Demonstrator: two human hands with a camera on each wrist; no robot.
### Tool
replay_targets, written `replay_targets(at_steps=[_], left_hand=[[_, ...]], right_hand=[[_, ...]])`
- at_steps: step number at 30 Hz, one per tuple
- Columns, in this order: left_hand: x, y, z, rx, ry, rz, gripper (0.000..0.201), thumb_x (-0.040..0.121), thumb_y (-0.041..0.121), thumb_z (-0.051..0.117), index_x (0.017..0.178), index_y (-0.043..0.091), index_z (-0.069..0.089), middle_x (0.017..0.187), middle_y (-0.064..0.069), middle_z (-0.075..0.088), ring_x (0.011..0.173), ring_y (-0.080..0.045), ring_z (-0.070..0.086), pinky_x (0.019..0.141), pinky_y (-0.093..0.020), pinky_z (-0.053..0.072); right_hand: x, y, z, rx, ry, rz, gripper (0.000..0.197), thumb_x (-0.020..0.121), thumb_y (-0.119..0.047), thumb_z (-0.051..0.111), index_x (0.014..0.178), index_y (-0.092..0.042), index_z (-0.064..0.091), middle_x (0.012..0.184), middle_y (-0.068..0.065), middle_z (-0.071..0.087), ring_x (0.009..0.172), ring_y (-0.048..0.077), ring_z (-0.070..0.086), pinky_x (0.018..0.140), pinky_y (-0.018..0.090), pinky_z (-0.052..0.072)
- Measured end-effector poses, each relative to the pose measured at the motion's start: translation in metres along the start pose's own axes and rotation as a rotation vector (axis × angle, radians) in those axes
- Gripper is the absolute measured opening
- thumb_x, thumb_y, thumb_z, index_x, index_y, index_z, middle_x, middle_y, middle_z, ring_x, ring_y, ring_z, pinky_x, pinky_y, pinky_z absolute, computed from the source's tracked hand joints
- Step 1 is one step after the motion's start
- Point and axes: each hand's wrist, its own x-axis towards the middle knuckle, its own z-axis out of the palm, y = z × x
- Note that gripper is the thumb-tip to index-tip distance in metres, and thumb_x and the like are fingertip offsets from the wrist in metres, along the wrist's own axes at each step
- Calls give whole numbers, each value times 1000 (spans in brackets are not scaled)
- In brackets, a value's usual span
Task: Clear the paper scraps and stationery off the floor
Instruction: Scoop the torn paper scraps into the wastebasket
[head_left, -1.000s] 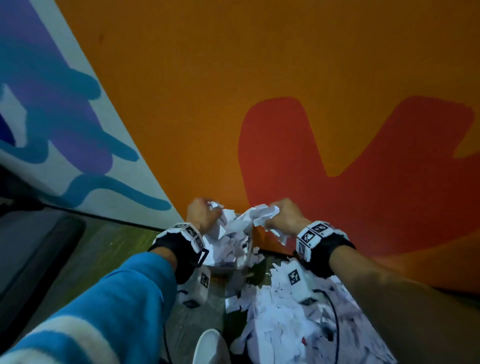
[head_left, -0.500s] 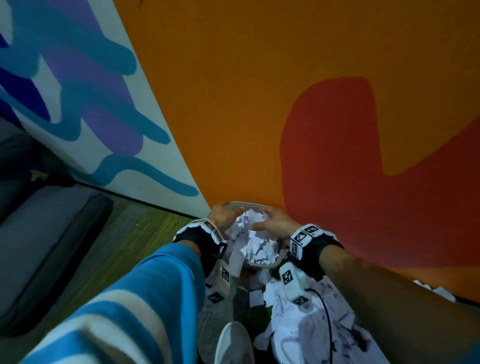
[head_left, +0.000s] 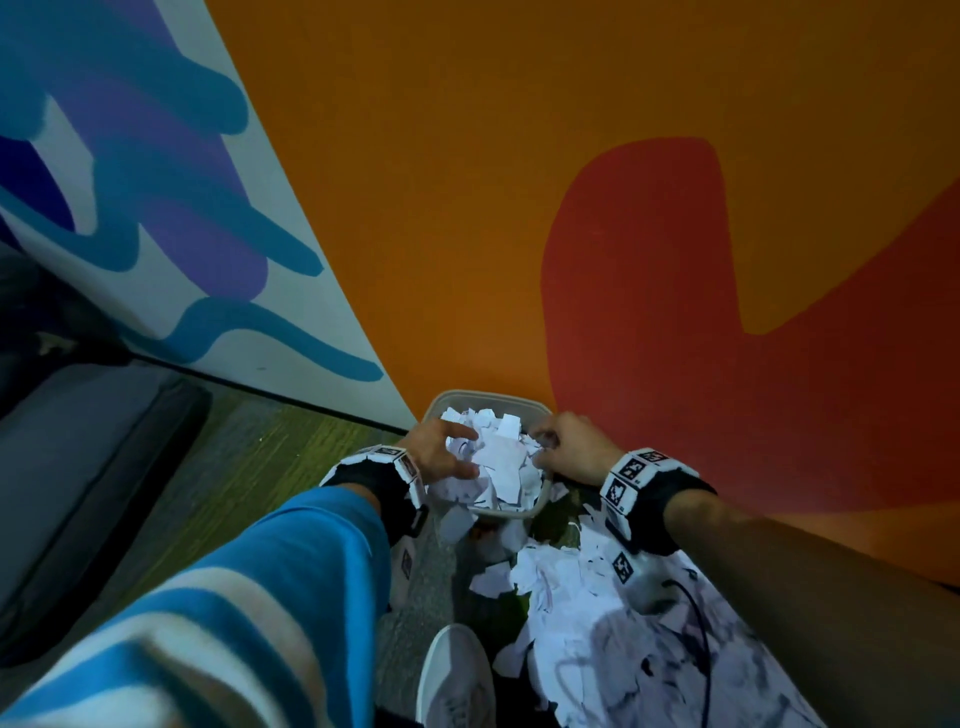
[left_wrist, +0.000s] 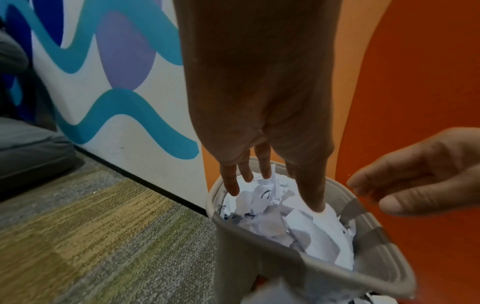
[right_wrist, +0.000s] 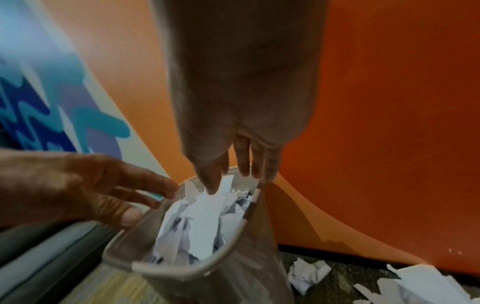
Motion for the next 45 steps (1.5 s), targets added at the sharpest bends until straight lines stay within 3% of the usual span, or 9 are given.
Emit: replay_targets(at_steps=[4,8,12,19,28,32,39,42,45], left_hand=[[3,-1,6,235,-156,40,58,73,32,85,128,28,66,137,-2,59,121,-23,58,97,-28,46],[10,6,16,271,-170,45,34,76,27,83,108,20,76,113,2,71,106,-16,65,78,-17,41],[17,11,15,75,-27,43,59,66,40,90,117,17,70,121,1,66,109,-21,61,95,-31,49],[18,8,23,192,-58,39,45,89,32,70,131,17,63,140,-8,57,122,-27,57,96,-27,42],[10,70,8,160,172,224,39,91,36,67,127,20,65,116,-4,69,107,-24,65,84,-26,47],[17,129,34,82,99,320,41,93,35,67,127,12,65,114,-10,70,107,-26,66,84,-28,49],[50,222,154,233,-188,366,49,91,44,66,129,13,63,109,-11,70,112,-29,63,89,-30,48],[71,239,229,156,-297,417,81,75,73,64,125,9,65,116,-11,68,113,-29,63,88,-30,49],[83,254,289,207,-408,445,62,89,47,68,137,10,55,139,-10,55,128,-26,52,96,-24,40]], right_hand=[[1,4,15,-152,-87,-110,48,83,-28,72,126,-8,62,123,10,66,99,24,67,83,35,55],[6,3,25,-208,-117,-160,32,81,-28,67,96,-1,60,97,18,66,85,32,65,73,47,54],[14,2,27,-184,-61,-184,38,82,-30,65,116,-15,60,108,3,65,94,24,65,72,35,53],[19,2,33,-363,-175,-152,24,82,-33,62,86,-10,55,82,7,60,75,26,57,55,33,39],[-26,33,-52,-160,-55,-79,53,90,-40,66,139,-22,54,136,2,60,124,25,56,101,39,46],[-70,86,-97,-232,-96,56,53,90,-40,68,137,-17,57,134,4,61,123,23,57,102,33,43],[-147,252,-113,-164,-335,363,40,90,-27,71,116,2,65,75,14,67,58,15,58,47,20,46],[-164,322,-99,-165,-343,469,43,89,-37,71,122,-9,64,85,8,69,66,14,62,55,22,47],[-173,387,-67,-152,-300,530,43,88,-49,67,120,-20,62,133,9,58,113,22,59,90,33,48]])
